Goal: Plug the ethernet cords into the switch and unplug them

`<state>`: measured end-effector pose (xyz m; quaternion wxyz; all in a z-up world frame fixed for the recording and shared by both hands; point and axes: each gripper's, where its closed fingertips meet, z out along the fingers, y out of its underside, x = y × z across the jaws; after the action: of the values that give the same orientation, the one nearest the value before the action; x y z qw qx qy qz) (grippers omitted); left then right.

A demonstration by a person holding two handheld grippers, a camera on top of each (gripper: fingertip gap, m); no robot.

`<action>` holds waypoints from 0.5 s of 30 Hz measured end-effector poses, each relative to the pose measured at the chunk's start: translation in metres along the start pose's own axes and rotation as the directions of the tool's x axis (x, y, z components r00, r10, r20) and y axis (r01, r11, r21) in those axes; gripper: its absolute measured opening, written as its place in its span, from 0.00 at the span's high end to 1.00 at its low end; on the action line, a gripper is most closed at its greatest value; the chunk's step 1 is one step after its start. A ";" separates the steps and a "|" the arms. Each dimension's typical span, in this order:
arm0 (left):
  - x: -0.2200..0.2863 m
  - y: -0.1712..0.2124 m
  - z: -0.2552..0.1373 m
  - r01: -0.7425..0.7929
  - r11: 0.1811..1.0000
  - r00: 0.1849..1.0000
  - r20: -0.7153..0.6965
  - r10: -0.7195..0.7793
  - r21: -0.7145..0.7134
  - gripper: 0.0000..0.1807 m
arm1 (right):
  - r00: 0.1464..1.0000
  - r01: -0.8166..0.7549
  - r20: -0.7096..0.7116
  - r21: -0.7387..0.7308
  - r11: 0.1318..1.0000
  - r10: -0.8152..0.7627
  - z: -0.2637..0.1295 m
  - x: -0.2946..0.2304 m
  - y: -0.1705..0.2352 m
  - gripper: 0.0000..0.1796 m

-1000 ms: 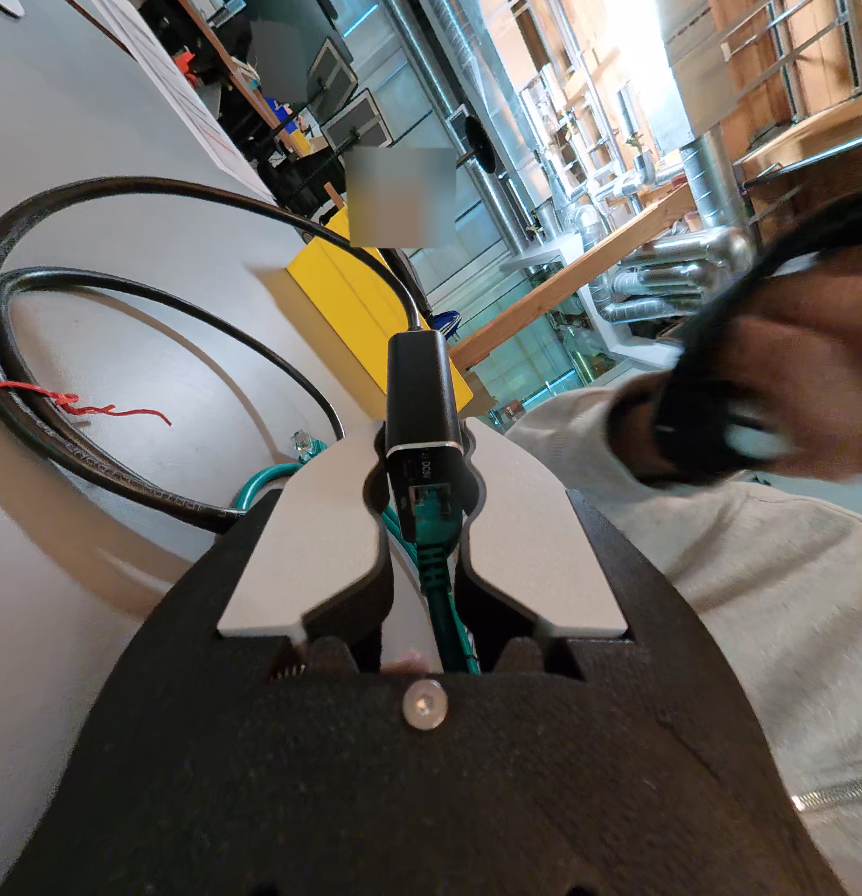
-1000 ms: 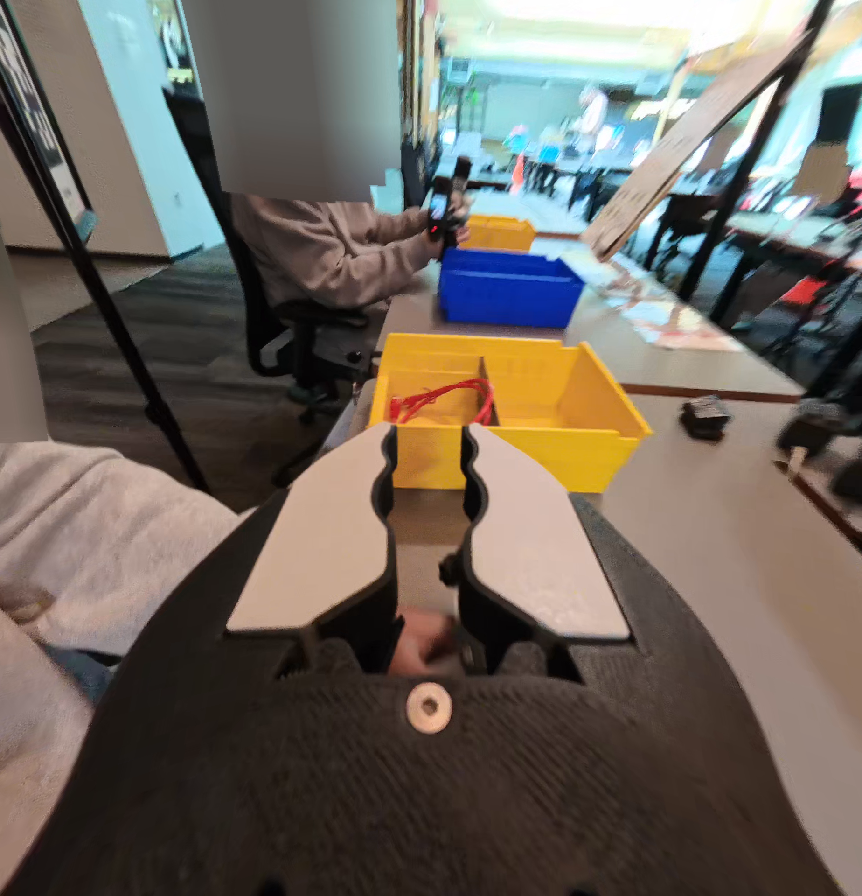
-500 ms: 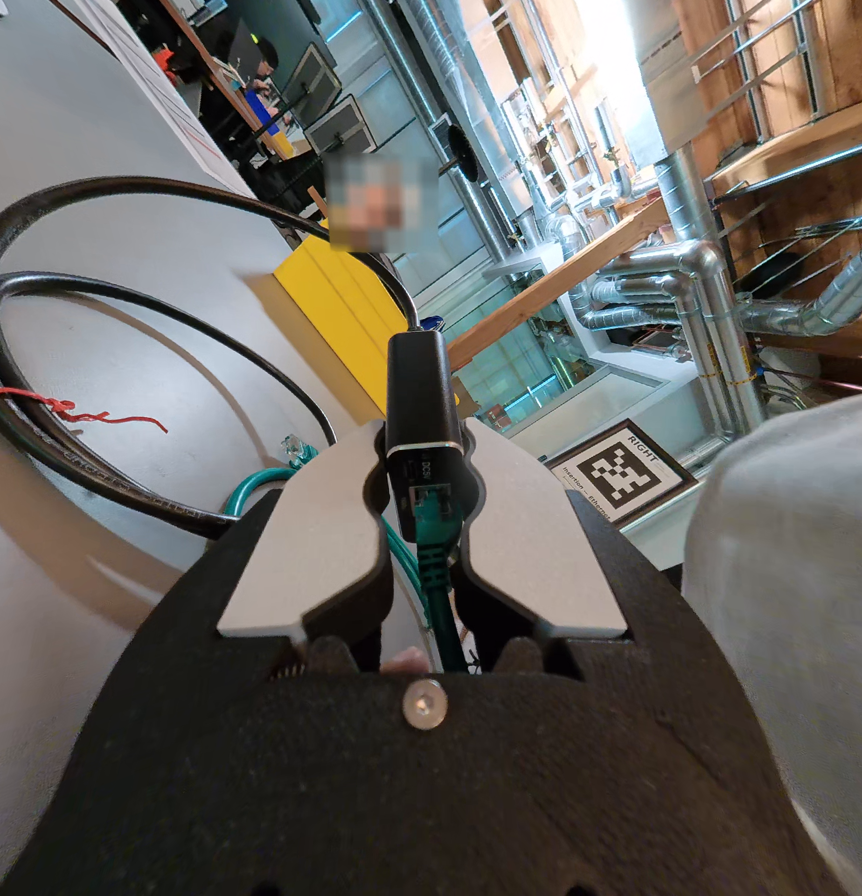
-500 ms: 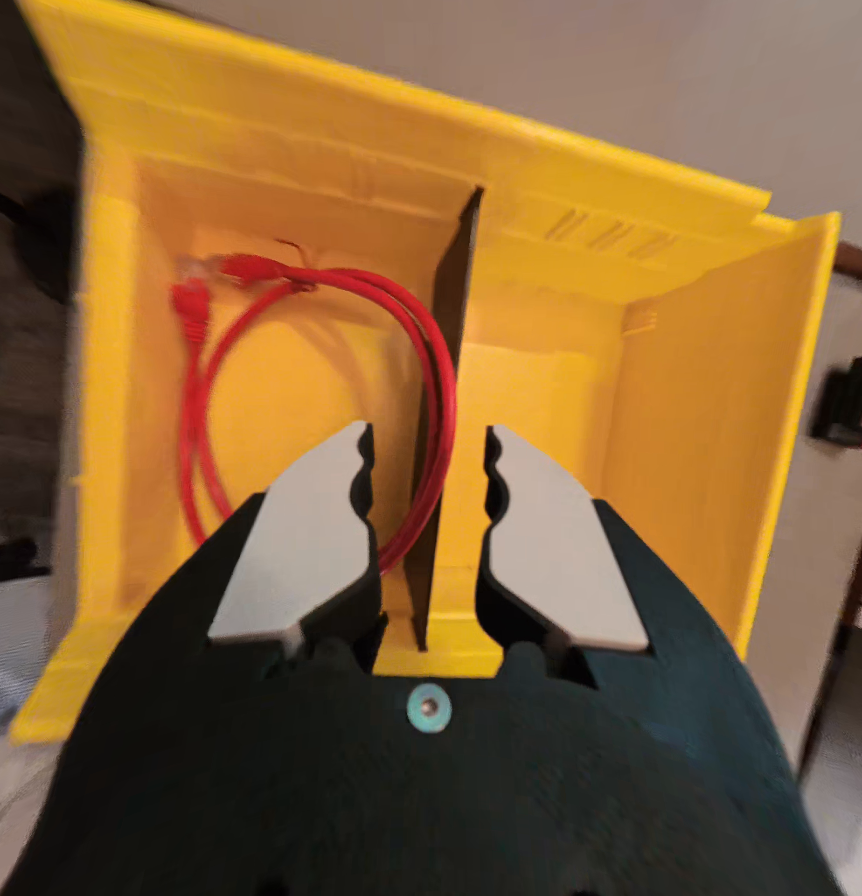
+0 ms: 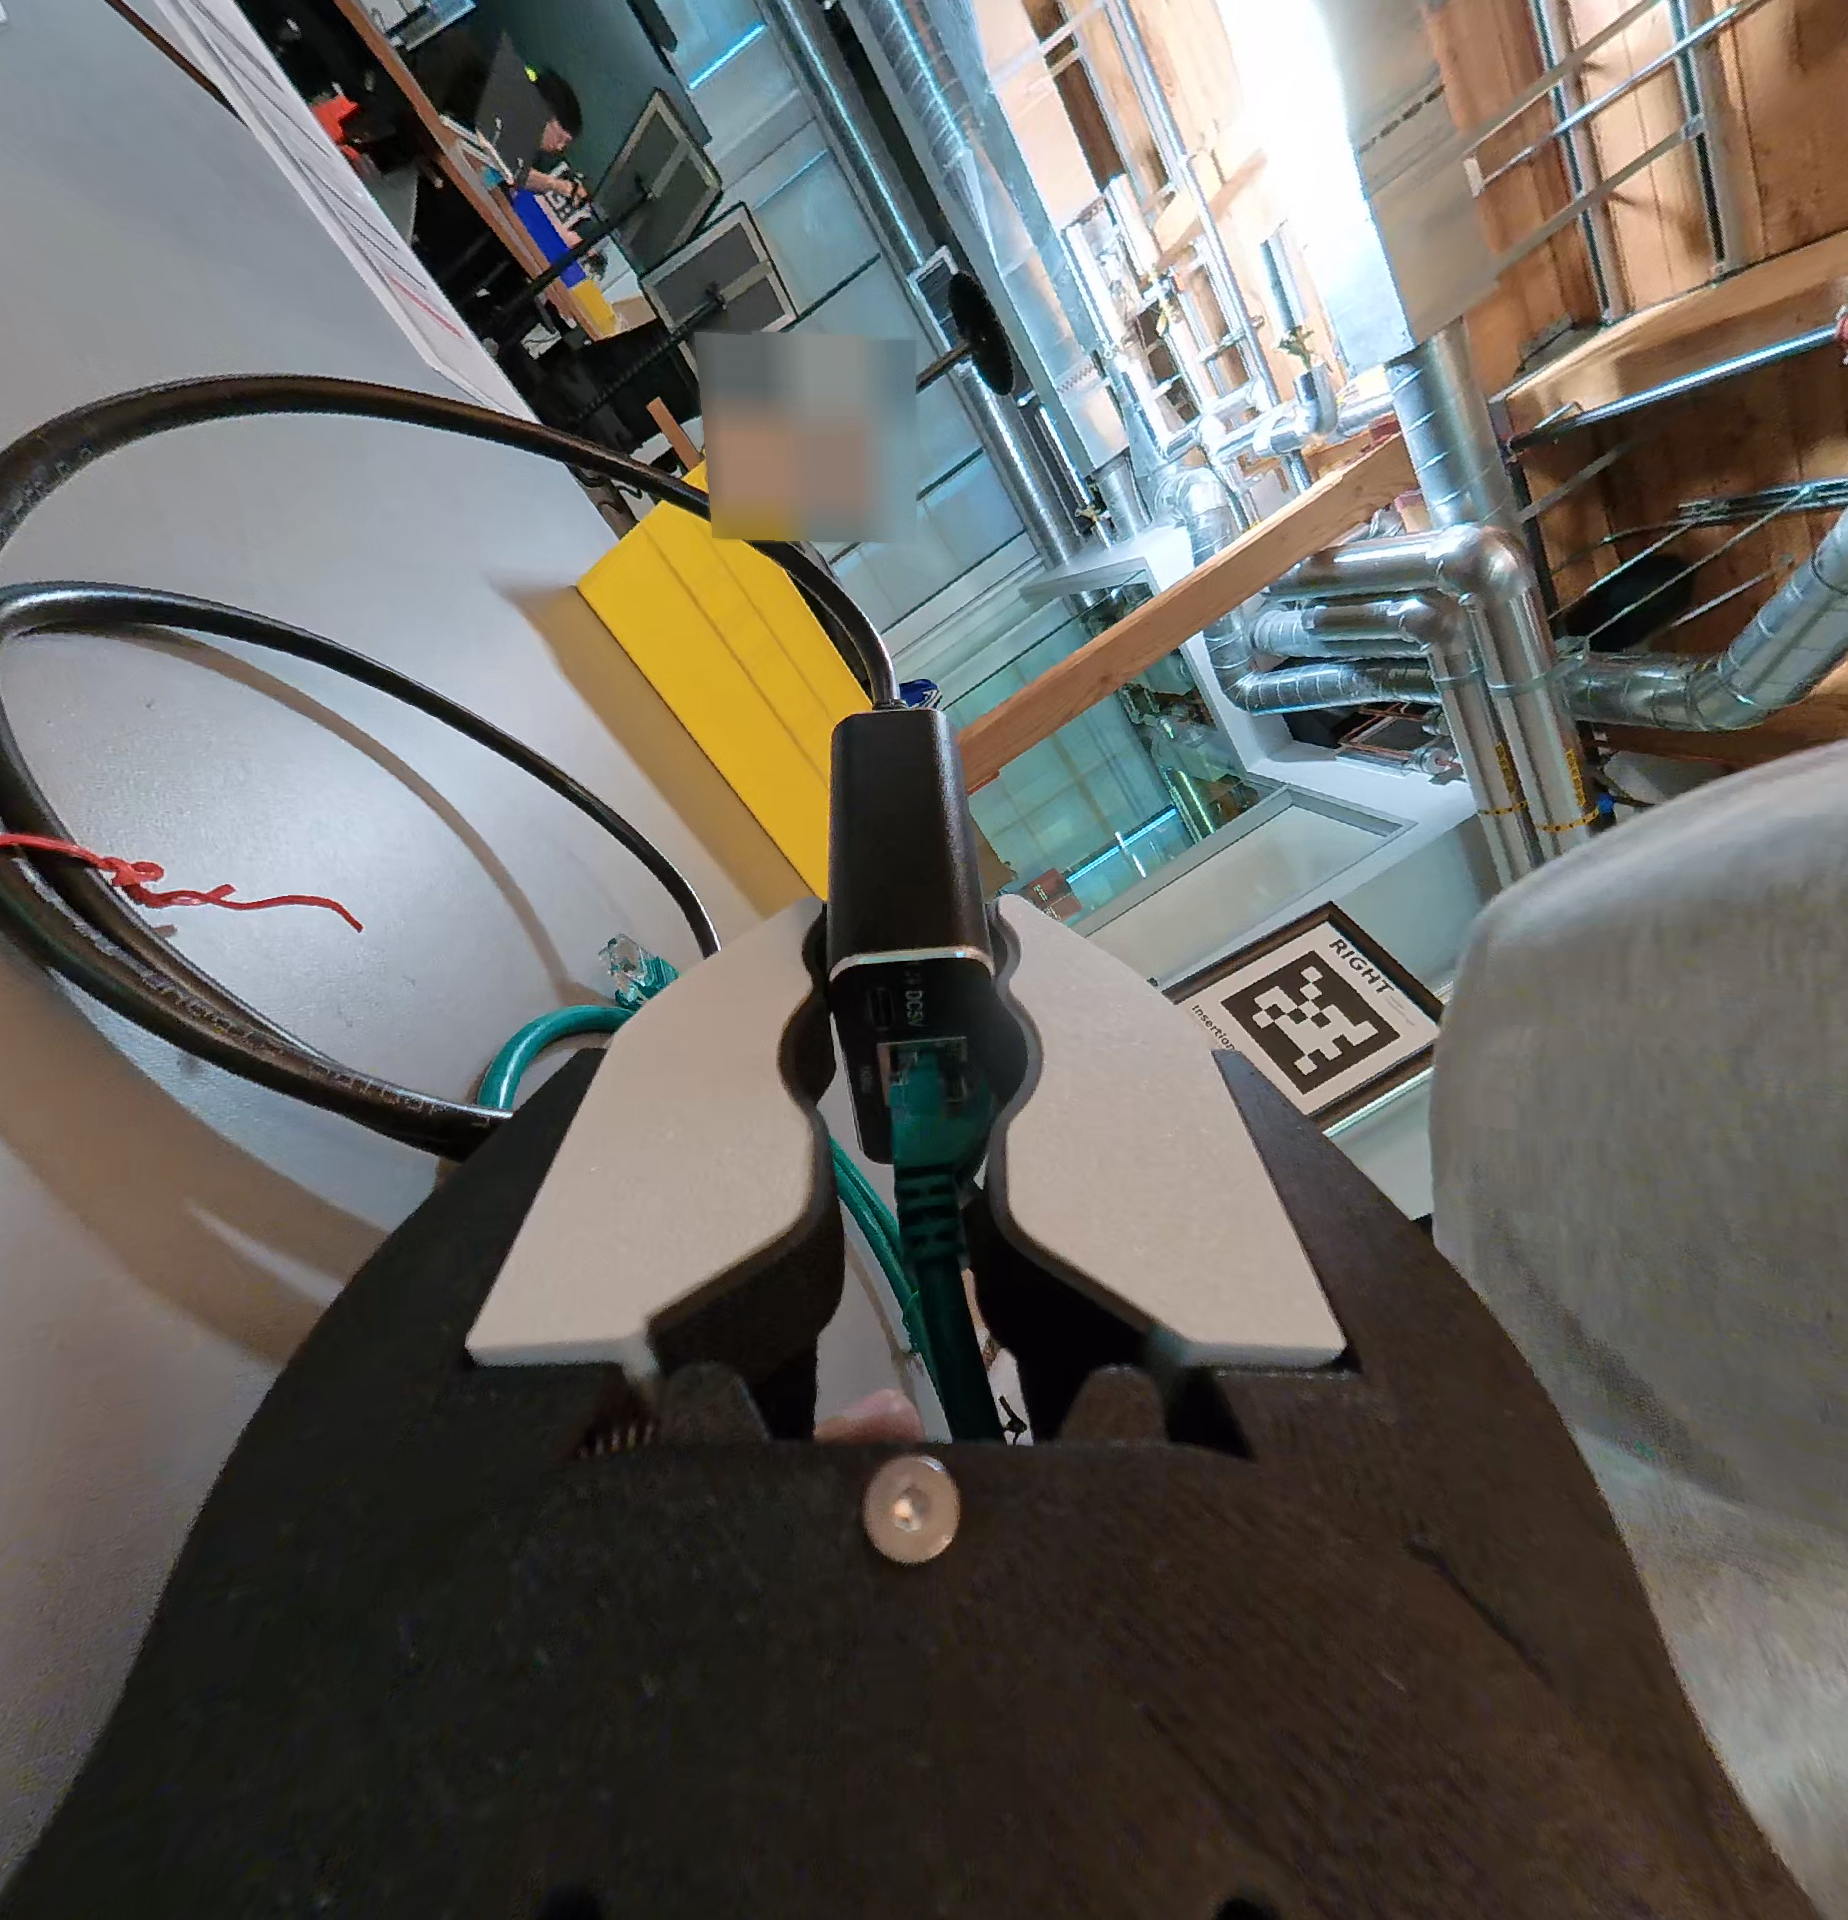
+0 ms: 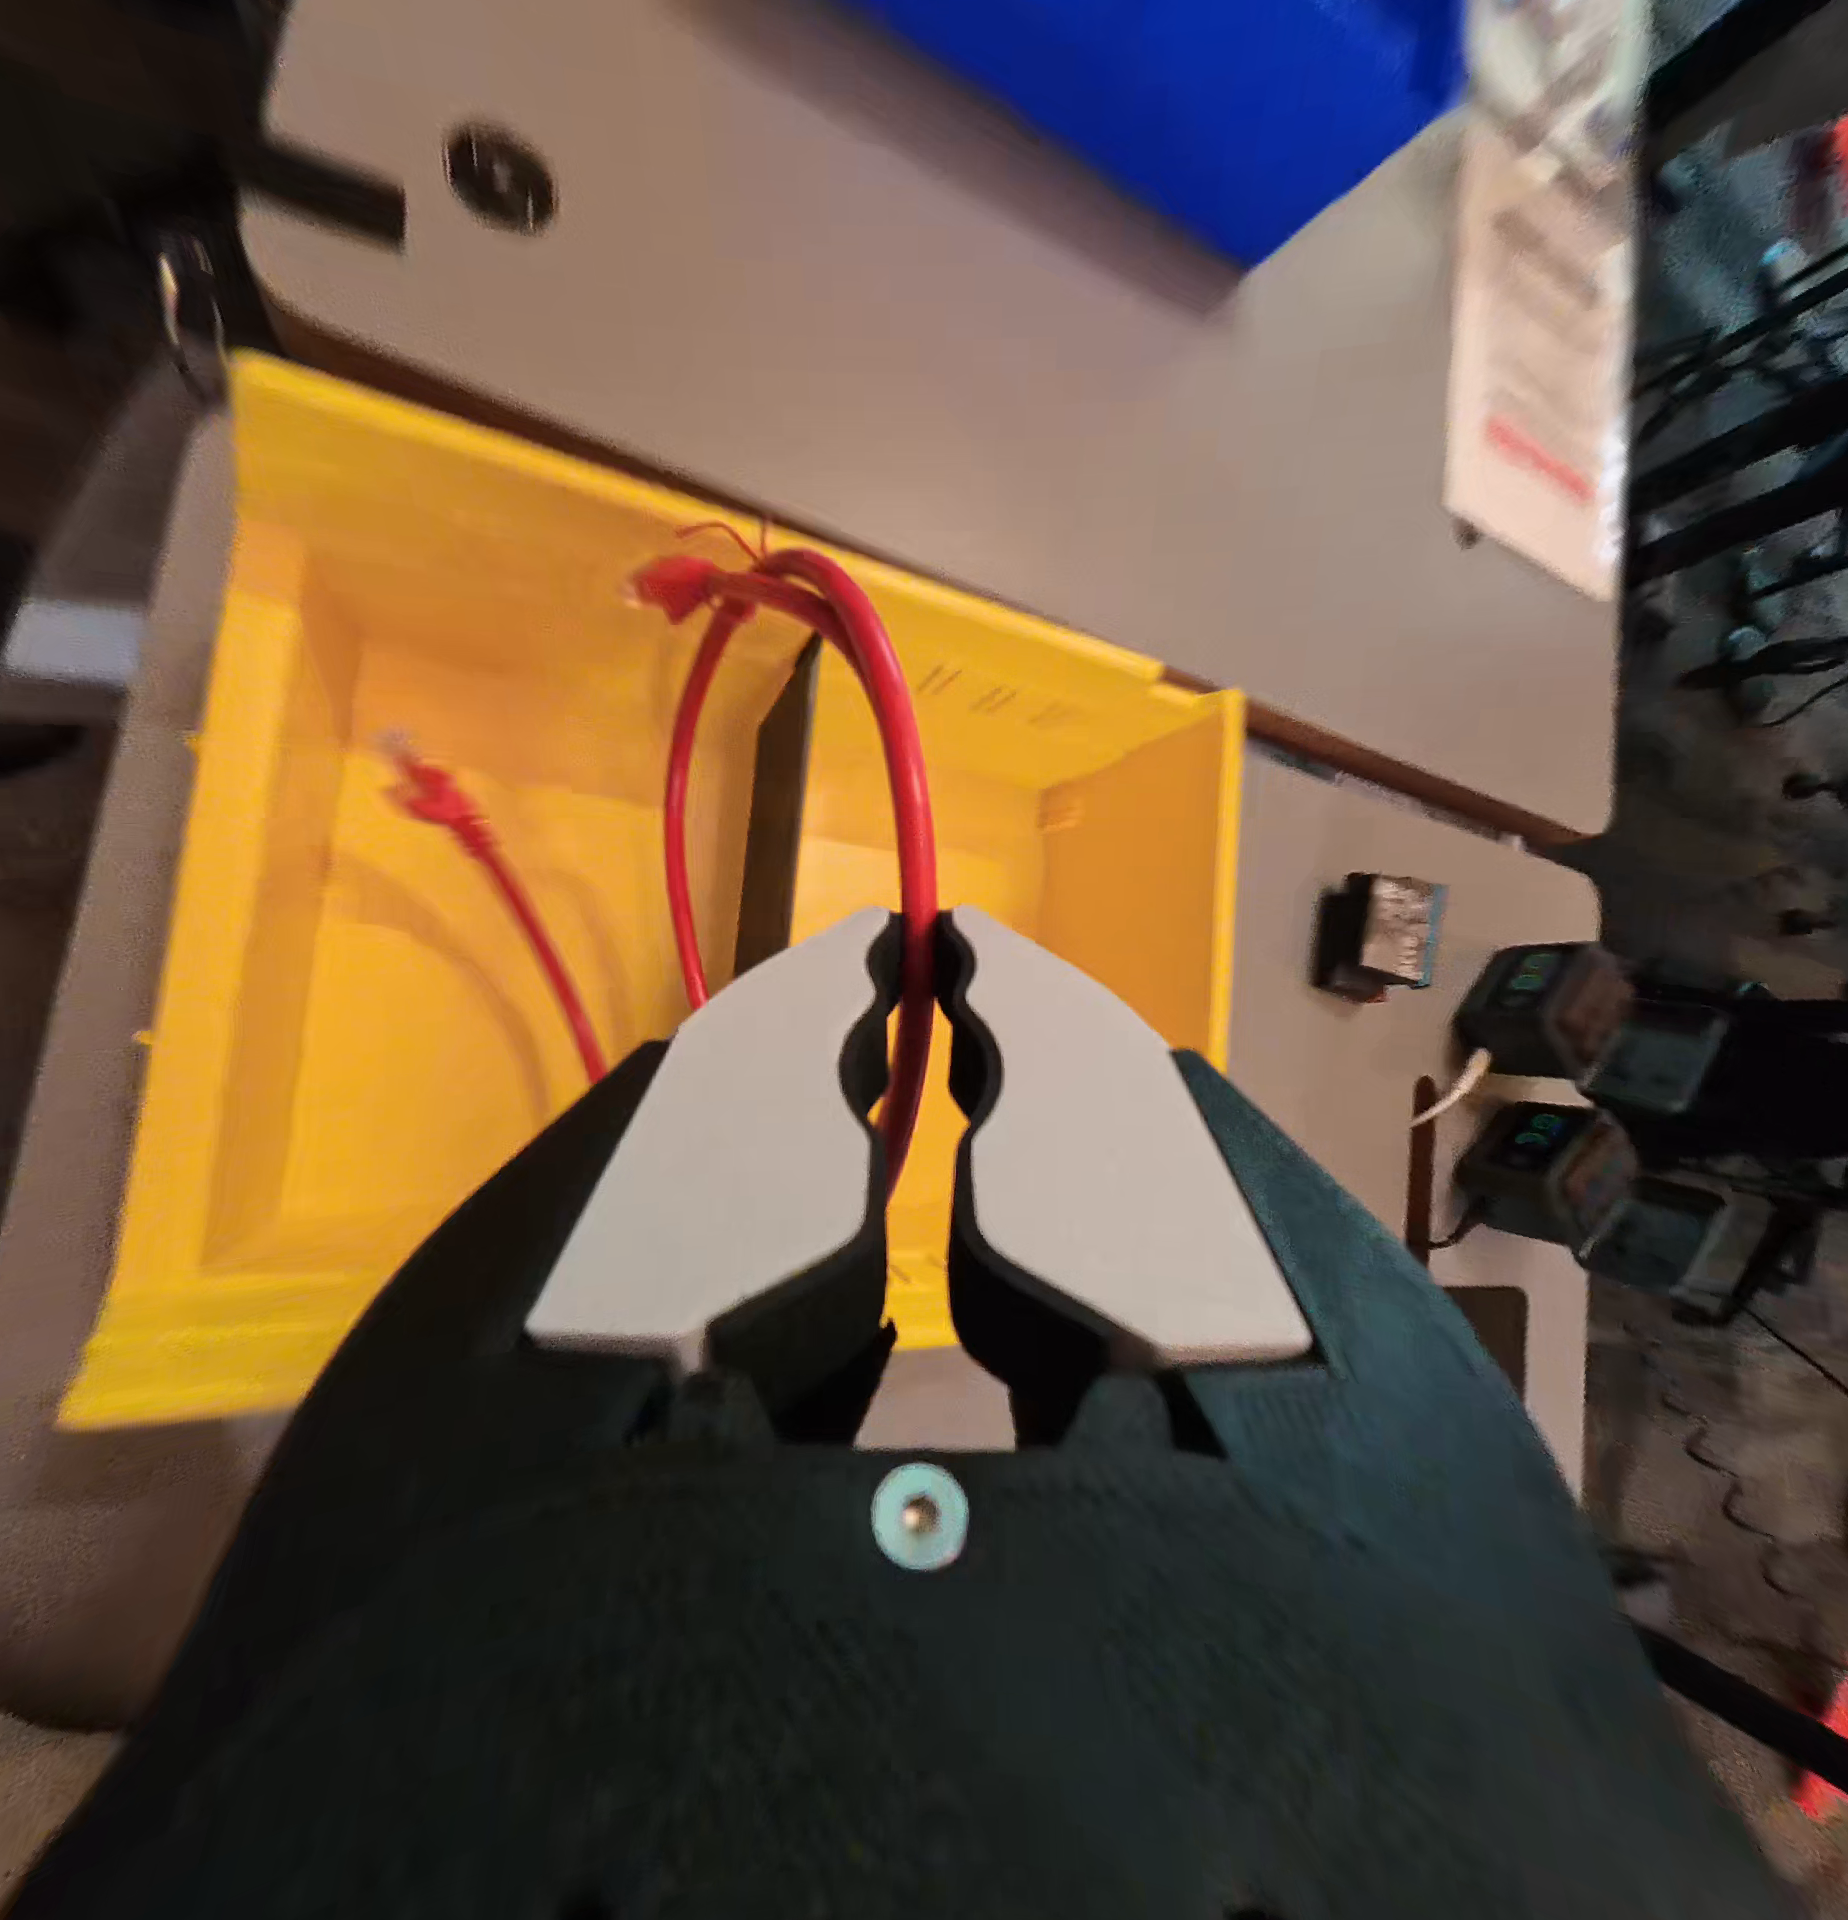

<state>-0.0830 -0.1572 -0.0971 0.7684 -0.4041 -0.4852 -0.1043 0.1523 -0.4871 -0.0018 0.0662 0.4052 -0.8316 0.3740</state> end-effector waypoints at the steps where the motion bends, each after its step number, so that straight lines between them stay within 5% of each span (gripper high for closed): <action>1: 0.000 0.000 0.000 -0.001 1.000 1.000 0.000 0.001 0.001 0.86 | 1.000 -0.018 -0.023 0.044 0.999 0.019 -0.020 0.009 -0.005 0.97; 7: 0.000 0.000 0.000 -0.002 1.000 1.000 -0.002 0.002 0.004 0.86 | 0.972 -0.156 -0.135 0.228 0.961 0.190 -0.161 0.061 0.026 0.97; 15: 0.001 -0.002 -0.001 -0.001 1.000 1.000 -0.003 0.001 0.017 0.86 | 0.792 -0.437 -0.309 0.316 0.842 0.527 -0.352 0.068 0.204 0.97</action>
<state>-0.0827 -0.1592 -0.0961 0.7726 -0.3977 -0.4847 -0.1005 -0.1088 -0.2119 0.1606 0.0824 0.1020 -0.8294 0.5431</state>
